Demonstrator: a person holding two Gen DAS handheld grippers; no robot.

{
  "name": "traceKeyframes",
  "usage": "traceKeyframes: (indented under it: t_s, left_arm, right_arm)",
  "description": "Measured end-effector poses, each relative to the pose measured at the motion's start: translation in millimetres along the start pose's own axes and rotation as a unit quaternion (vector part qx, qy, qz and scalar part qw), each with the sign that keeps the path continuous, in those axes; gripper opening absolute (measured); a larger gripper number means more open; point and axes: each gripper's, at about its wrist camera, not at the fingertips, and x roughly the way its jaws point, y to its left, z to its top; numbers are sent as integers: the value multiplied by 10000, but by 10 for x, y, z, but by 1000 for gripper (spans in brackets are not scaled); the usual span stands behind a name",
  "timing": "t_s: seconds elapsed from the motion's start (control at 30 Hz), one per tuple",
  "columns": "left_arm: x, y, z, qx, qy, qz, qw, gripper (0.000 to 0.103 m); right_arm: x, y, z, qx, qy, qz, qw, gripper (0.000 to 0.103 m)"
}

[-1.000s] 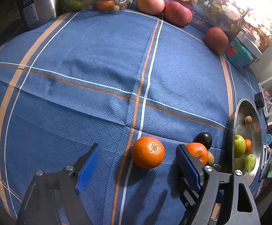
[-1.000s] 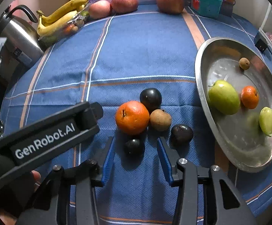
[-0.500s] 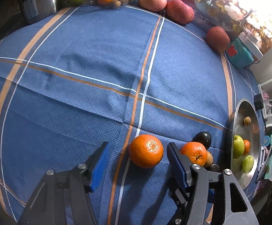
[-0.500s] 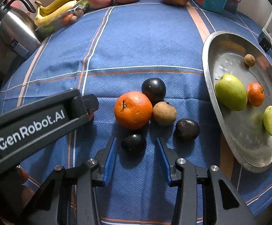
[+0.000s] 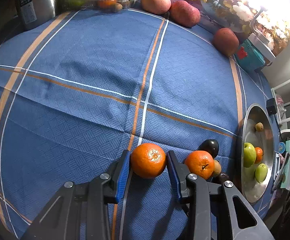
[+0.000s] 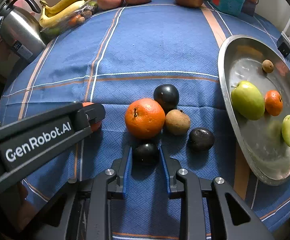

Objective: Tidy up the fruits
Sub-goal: 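Grasp a tangerine with the left tool while the right tool grasps a dark plum, then carry the tangerine with the left tool while the right tool carries the plum to the plate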

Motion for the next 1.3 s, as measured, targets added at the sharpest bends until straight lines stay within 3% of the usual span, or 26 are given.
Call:
traceKeyframes:
  t_s: [0.63,0.97,1.3]
  left_arm:
    - [-346,81,-8,-33,-417,-75,9991,39]
    - [-617,78,-24,-35,-819,-74,9966,39]
    - [-635,0,-41,60,-909,21,9958,39]
  right_arm:
    - [-184,-72,3,17,-173,166,9997,27]
    - [-533,-164,-25,113,-704,256,9971,27]
    - [-632,-339,-39,328,-832,162,9959,27]
